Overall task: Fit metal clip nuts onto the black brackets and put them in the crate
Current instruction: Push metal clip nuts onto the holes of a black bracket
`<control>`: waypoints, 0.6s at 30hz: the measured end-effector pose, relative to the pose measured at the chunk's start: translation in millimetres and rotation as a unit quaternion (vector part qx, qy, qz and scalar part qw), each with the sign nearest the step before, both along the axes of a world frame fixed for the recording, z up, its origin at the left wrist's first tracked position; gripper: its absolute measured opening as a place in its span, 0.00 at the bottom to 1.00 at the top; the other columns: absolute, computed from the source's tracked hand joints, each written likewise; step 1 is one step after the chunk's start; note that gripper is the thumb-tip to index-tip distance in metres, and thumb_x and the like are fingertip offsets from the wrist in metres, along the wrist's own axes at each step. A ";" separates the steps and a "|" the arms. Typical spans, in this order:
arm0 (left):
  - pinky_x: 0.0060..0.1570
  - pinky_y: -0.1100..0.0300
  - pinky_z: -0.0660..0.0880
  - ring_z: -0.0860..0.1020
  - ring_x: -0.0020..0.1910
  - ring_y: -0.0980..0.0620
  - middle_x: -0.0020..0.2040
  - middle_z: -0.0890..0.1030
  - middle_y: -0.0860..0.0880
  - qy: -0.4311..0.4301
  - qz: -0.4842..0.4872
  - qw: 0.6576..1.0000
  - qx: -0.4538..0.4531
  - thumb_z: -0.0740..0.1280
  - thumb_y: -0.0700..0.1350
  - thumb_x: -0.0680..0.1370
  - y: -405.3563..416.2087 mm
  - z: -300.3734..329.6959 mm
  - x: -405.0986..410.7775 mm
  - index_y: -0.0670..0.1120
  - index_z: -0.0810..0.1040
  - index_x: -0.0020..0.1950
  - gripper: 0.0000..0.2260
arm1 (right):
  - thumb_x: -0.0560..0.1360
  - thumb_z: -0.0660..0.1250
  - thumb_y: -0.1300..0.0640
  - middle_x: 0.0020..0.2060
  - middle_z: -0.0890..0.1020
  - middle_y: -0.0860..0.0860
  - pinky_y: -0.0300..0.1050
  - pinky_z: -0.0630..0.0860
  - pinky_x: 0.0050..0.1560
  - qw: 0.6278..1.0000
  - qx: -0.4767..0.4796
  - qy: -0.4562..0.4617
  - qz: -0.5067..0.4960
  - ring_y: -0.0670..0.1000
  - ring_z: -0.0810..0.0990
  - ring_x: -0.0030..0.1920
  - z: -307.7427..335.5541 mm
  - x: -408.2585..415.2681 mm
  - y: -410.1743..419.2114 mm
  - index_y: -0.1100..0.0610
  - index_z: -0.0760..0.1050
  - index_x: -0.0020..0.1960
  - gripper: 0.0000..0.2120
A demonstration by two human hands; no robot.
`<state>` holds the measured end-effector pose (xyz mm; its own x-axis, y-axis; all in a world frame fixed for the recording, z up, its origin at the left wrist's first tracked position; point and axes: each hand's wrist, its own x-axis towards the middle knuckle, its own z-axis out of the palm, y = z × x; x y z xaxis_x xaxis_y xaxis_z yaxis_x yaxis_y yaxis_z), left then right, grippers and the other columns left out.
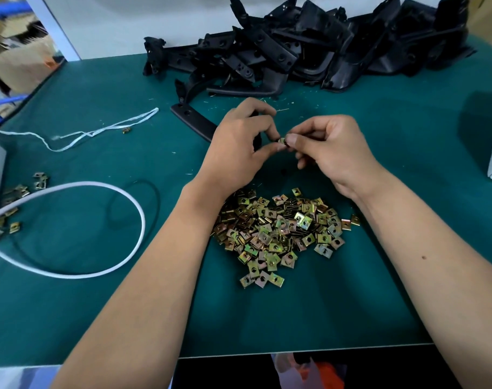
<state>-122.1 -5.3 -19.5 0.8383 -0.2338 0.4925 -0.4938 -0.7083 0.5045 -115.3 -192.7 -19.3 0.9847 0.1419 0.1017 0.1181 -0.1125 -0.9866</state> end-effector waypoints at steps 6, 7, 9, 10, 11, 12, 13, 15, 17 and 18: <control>0.61 0.46 0.74 0.77 0.61 0.45 0.63 0.79 0.47 -0.006 0.014 1.000 0.017 0.75 0.43 0.76 -7.3 -0.7 -2.1 0.42 0.81 0.44 0.06 | 0.77 0.73 0.67 0.36 0.84 0.56 0.39 0.79 0.32 0.996 0.057 0.043 -0.055 0.46 0.79 0.31 -2.4 -1.1 9.6 0.60 0.82 0.43 0.05; 0.61 0.46 0.73 0.77 0.60 0.45 0.63 0.79 0.47 -0.006 0.016 1.000 0.020 0.75 0.43 0.77 -8.9 -0.7 -2.8 0.42 0.80 0.44 0.06 | 0.77 0.72 0.67 0.37 0.83 0.57 0.38 0.79 0.32 0.994 0.065 0.048 -0.074 0.46 0.79 0.30 -2.9 -1.2 11.3 0.61 0.82 0.44 0.05; 0.59 0.46 0.74 0.78 0.59 0.44 0.62 0.79 0.47 -0.014 0.021 1.000 0.014 0.73 0.43 0.78 -11.2 -0.4 -4.0 0.40 0.79 0.42 0.09 | 0.78 0.72 0.67 0.38 0.82 0.58 0.38 0.79 0.34 0.987 0.081 0.056 -0.131 0.44 0.79 0.28 -2.8 1.6 10.4 0.63 0.82 0.45 0.03; 0.59 0.46 0.74 0.78 0.58 0.44 0.62 0.79 0.46 -0.017 0.022 1.000 0.008 0.73 0.44 0.79 -11.7 0.2 -4.5 0.40 0.79 0.41 0.10 | 0.78 0.72 0.67 0.38 0.81 0.58 0.38 0.80 0.35 0.981 0.094 0.059 -0.159 0.44 0.79 0.27 -2.0 3.8 7.6 0.63 0.82 0.46 0.03; 0.60 0.46 0.74 0.78 0.59 0.44 0.62 0.79 0.46 -0.016 0.020 1.000 0.003 0.73 0.45 0.78 -11.7 1.1 -4.8 0.40 0.79 0.41 0.10 | 0.78 0.71 0.66 0.38 0.81 0.57 0.38 0.80 0.35 0.976 0.108 0.060 -0.180 0.43 0.79 0.27 -1.0 6.0 4.1 0.64 0.82 0.47 0.02; 0.61 0.46 0.73 0.77 0.60 0.45 0.63 0.79 0.47 -0.008 0.015 1.000 0.001 0.75 0.46 0.77 -11.2 1.8 -4.9 0.41 0.80 0.41 0.10 | 0.78 0.71 0.66 0.38 0.81 0.57 0.38 0.80 0.36 0.973 0.117 0.058 -0.190 0.43 0.79 0.28 -0.3 7.5 0.5 0.63 0.82 0.47 0.02; 0.63 0.47 0.73 0.77 0.62 0.46 0.64 0.78 0.47 0.006 0.008 1.000 0.002 0.77 0.48 0.76 -10.5 2.0 -4.8 0.42 0.82 0.43 0.10 | 0.79 0.71 0.66 0.38 0.81 0.56 0.38 0.80 0.36 0.974 0.116 0.054 -0.188 0.43 0.79 0.28 0.0 8.3 -2.3 0.62 0.82 0.47 0.02; 0.66 0.53 0.71 0.74 0.65 0.49 0.68 0.74 0.48 0.044 -0.001 0.999 0.014 0.79 0.52 0.73 -9.5 0.6 -5.8 0.45 0.83 0.49 0.13 | 0.79 0.71 0.66 0.38 0.82 0.55 0.38 0.80 0.37 0.980 0.099 0.048 -0.165 0.43 0.79 0.29 -0.9 7.7 -4.1 0.60 0.83 0.47 0.04; 0.67 0.63 0.67 0.71 0.68 0.53 0.72 0.68 0.48 0.081 -0.012 0.996 0.023 0.79 0.55 0.72 -7.9 -1.7 -7.9 0.47 0.82 0.58 0.19 | 0.79 0.70 0.66 0.40 0.83 0.55 0.40 0.81 0.40 0.987 0.077 0.044 -0.137 0.44 0.81 0.30 -1.8 6.5 -1.5 0.58 0.84 0.47 0.06; 0.67 0.68 0.65 0.70 0.68 0.53 0.74 0.65 0.47 0.089 -0.017 0.996 0.020 0.78 0.55 0.73 -6.9 -2.3 -8.8 0.49 0.80 0.63 0.21 | 0.79 0.70 0.67 0.41 0.83 0.55 0.41 0.83 0.41 0.989 0.070 0.042 -0.126 0.44 0.81 0.31 -2.2 6.0 -0.2 0.58 0.84 0.48 0.07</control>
<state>-130.9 -12.2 -21.8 0.9031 -0.2792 0.3262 -0.4224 -0.7144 0.5579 -109.3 -192.9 -21.5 0.9928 -0.1184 0.0198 0.0213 0.0110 -0.9997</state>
